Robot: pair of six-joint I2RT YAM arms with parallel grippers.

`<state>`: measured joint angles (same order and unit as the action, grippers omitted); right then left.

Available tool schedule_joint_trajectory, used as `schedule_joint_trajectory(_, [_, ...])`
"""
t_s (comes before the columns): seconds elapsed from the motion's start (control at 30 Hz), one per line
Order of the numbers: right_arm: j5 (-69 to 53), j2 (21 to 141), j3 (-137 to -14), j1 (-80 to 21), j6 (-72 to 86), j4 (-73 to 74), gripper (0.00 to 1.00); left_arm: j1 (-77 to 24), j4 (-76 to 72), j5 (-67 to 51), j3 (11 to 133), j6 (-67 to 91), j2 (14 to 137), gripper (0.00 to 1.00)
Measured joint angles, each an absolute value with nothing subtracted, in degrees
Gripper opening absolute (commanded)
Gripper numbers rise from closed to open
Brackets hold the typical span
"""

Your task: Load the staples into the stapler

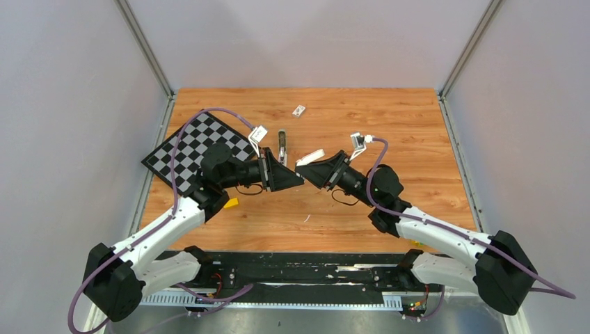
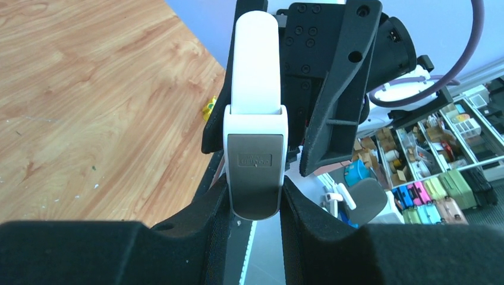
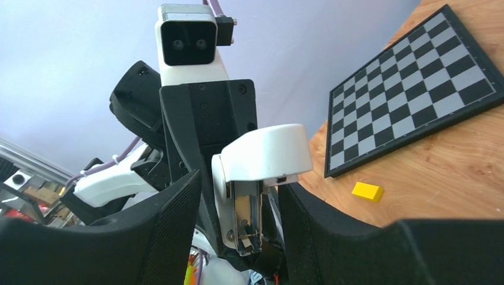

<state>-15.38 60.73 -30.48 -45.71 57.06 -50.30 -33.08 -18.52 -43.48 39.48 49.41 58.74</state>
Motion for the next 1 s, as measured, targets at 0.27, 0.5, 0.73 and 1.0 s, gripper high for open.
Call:
schedule_joint_trajectory(0.27, [-17.5, 62.6, -30.7, -45.7, 58.4, -54.5, 0.17, -33.0, -20.5, -44.7, 39.4, 50.2, 58.6, 0.1])
schedule_joint_trajectory(0.5, [-16.6, 60.5, -30.7, -45.3, 57.2, -52.3, 0.12, -33.1, -19.0, -43.3, 39.4, 48.4, 57.5, 0.63])
schedule_joint_trajectory(0.73, [-10.9, 54.0, -32.0, -39.3, 51.3, -36.8, 0.15, -33.1, -4.3, -35.6, 40.6, 39.1, 55.0, 0.99])
schedule_joint_trajectory(1.0, [3.3, 63.4, -47.5, -37.7, 33.1, -5.8, 0.13, -33.1, 15.7, -24.7, 49.1, 24.9, 53.6, 1.0])
